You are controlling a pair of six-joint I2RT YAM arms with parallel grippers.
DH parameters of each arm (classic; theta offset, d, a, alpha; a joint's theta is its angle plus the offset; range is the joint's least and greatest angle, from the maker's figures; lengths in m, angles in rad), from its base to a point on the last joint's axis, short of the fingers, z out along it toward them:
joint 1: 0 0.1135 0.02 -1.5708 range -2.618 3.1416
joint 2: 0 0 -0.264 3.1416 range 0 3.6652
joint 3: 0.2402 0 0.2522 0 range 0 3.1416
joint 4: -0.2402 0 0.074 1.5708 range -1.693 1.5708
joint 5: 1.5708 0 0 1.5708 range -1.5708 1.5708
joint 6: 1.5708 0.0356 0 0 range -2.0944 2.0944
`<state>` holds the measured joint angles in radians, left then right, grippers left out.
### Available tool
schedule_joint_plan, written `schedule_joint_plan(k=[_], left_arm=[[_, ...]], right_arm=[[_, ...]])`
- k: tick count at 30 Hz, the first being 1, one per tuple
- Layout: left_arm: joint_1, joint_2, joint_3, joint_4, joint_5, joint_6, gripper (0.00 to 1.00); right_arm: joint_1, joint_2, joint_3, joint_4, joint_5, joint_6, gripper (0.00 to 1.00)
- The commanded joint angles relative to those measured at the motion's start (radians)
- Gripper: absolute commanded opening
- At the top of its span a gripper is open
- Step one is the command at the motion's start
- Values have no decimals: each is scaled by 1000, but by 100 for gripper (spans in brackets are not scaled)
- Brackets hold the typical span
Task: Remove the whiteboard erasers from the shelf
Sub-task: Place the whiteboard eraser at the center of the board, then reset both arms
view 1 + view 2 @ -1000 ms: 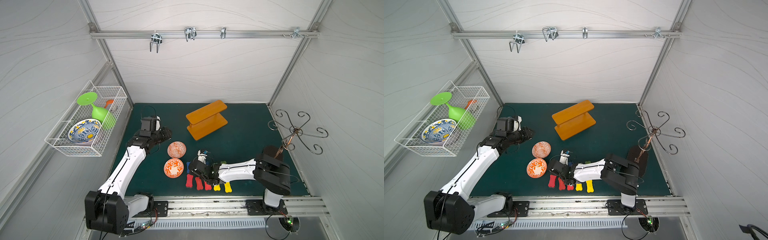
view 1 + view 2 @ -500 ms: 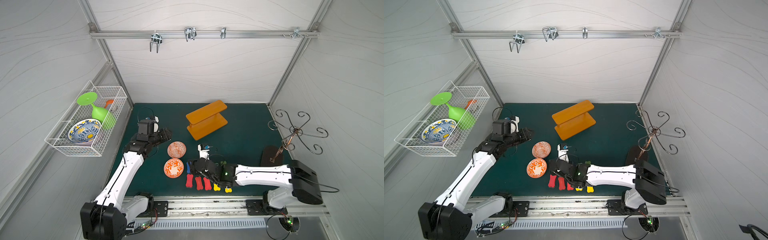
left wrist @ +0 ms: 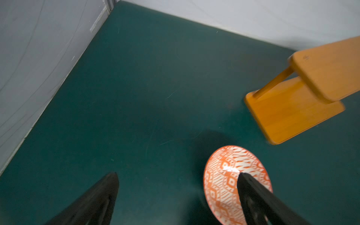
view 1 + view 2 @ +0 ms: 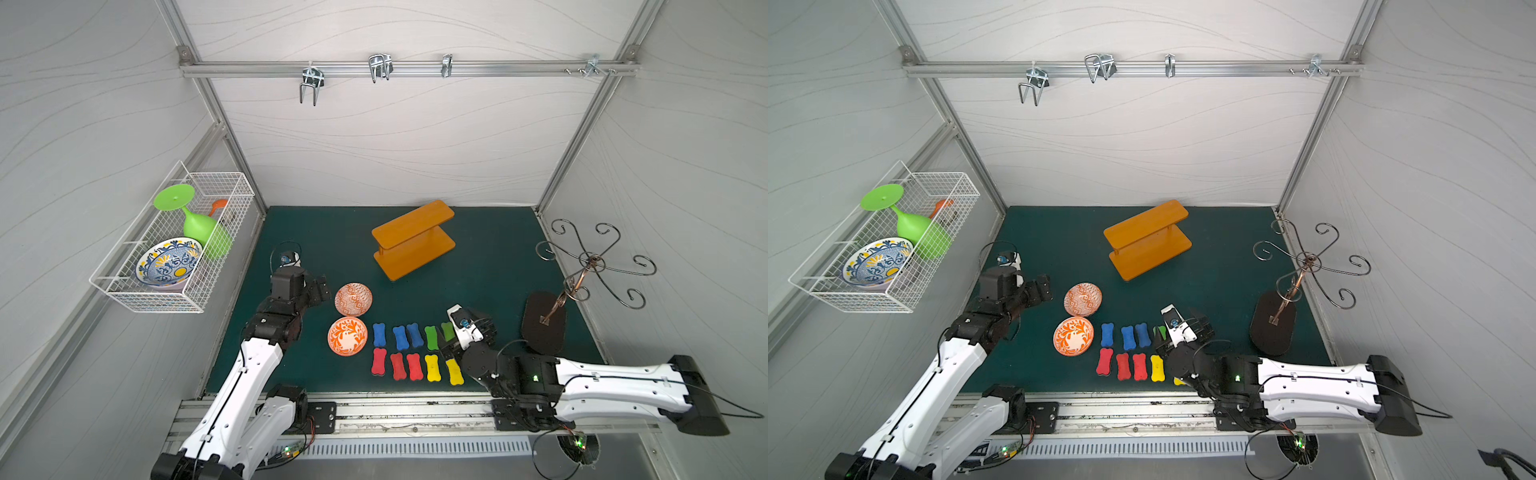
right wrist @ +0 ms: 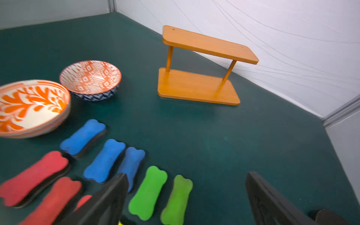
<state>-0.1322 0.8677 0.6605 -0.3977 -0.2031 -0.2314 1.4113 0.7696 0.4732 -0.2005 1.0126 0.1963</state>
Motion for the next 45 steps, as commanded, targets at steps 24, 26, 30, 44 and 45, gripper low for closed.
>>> schedule_joint_plan(k=[24,26,30,44,45], left_arm=[[182,437,-329,1127,305,292,98],[206,467,-304,1119,328,260,98],[246,505,-253,1076,363,219,98],[258,481,-301,1146,363,202,98],[258,476,-303,1145,363,203,98]], right_arm=[[-1245,583,-304,1296,-733,-210,99],[-1303,673,-273,1322,-836,-172,99],[-1303,830,-245,1450,-845,-182,99],[-1321,799,-33,990,-922,-173,99],[-1321,800,-33,992,-921,-172,99]])
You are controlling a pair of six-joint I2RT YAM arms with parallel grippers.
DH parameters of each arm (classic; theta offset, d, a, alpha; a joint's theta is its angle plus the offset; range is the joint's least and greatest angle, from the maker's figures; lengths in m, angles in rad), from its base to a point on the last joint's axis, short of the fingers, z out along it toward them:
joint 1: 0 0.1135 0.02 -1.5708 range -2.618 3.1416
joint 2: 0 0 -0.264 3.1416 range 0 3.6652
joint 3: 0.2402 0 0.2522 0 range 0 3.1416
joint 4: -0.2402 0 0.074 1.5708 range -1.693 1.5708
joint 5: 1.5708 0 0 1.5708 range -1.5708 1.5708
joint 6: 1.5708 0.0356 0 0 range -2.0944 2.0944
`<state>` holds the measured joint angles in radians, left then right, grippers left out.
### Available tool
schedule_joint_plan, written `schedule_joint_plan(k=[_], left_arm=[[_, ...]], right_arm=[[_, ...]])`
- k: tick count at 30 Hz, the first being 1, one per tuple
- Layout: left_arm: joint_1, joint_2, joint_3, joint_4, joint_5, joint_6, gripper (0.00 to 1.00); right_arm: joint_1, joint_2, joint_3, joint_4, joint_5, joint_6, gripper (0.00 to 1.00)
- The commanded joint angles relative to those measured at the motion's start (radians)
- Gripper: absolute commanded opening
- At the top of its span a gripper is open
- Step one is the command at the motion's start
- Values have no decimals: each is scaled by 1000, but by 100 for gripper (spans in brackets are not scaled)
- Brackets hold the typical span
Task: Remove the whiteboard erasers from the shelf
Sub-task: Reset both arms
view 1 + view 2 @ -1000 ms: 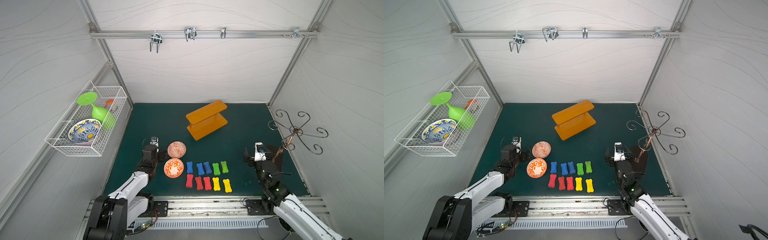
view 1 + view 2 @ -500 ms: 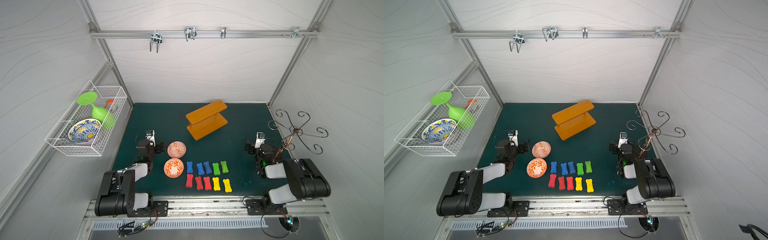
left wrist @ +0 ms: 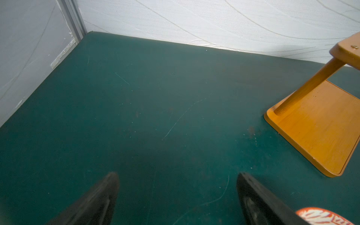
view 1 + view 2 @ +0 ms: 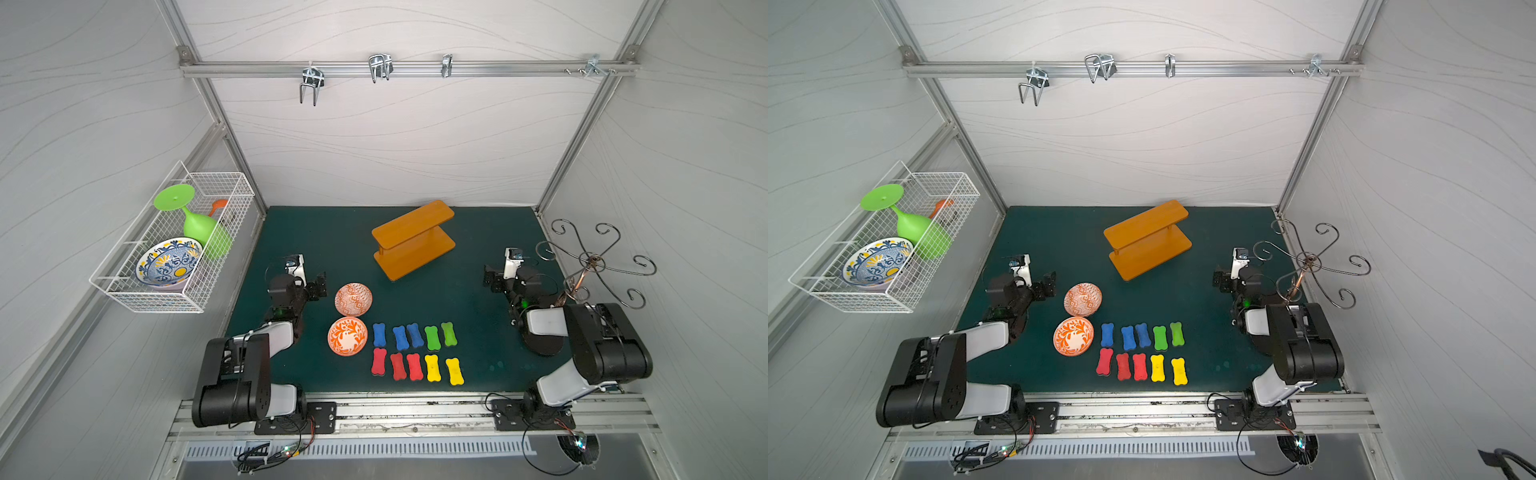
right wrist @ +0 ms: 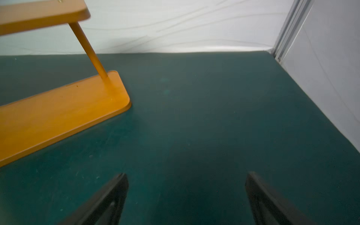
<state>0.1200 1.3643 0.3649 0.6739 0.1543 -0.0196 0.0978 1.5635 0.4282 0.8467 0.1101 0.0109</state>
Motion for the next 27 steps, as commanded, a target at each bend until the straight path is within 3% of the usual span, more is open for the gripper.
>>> schedule_joint_plan(k=[1,8,10,13,15,17,18,20,27], left_arm=[[6,-28,-10,70,9,-4,98],[6,16,47,16,45,-2,98],[0,78,2,182,78,-3,97],[-44,209,-44,404,-5,14,99],[-71,169,58,122,-68,28,99],[-72,210,62,193,-145,-2,99],[-72,192,85,96,-155,-9,100],[-73,213,74,163,-164,-9,100],[-72,206,81,134,-165,-11,100]], right_arm=[[-9,6,12,-56,-15,17,99],[-10,1,-2,-36,22,36,99],[-10,-1,-3,-35,22,34,99],[-11,-1,-5,-34,23,34,99],[-10,-2,-3,-35,25,32,99],[-3,0,4,-46,29,23,99],[4,0,7,-54,41,17,99],[5,0,8,-54,40,17,99],[5,4,12,-59,42,17,99]])
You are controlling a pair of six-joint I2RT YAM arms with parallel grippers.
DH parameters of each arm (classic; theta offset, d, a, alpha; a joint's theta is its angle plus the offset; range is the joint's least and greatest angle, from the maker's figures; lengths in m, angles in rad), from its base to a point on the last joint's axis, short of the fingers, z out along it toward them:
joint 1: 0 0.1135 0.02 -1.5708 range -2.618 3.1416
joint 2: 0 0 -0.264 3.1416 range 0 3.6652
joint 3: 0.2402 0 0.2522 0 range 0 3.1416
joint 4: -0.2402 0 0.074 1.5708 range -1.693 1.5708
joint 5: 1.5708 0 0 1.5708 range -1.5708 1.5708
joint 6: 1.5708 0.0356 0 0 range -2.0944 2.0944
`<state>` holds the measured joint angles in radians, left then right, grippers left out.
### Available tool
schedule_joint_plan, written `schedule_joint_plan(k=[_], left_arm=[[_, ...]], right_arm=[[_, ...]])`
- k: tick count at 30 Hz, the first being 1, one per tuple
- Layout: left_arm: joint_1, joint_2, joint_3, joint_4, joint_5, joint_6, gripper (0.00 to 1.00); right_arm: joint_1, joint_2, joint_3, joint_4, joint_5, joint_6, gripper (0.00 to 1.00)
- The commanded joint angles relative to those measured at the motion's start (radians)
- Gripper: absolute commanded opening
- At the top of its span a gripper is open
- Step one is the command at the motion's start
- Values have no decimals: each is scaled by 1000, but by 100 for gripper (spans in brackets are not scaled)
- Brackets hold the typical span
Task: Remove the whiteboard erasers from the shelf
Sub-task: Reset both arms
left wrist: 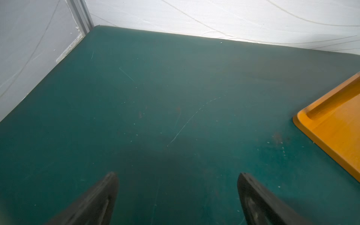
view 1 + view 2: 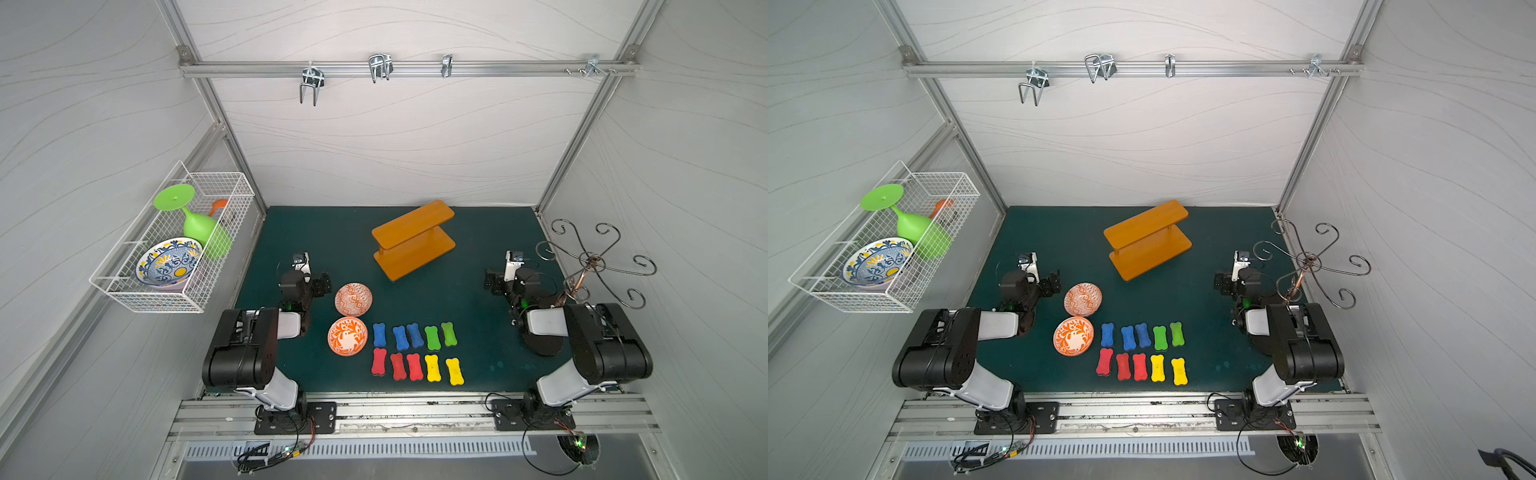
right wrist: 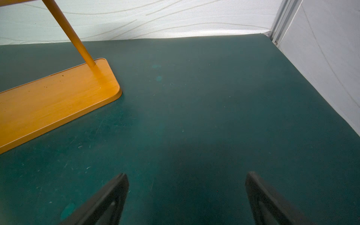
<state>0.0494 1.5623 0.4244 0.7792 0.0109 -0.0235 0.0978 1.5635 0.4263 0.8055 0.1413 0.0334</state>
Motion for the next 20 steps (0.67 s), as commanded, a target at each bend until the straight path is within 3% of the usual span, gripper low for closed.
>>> schedule_joint_plan(k=[1,20], left_arm=[[-1,4,25,14,-21,-7,100],[-2,1,22,15,-20,-7,100]], right_arm=[[5,4,14,-17,10,-6,99],[2,6,19,-23,-12,-10,99]])
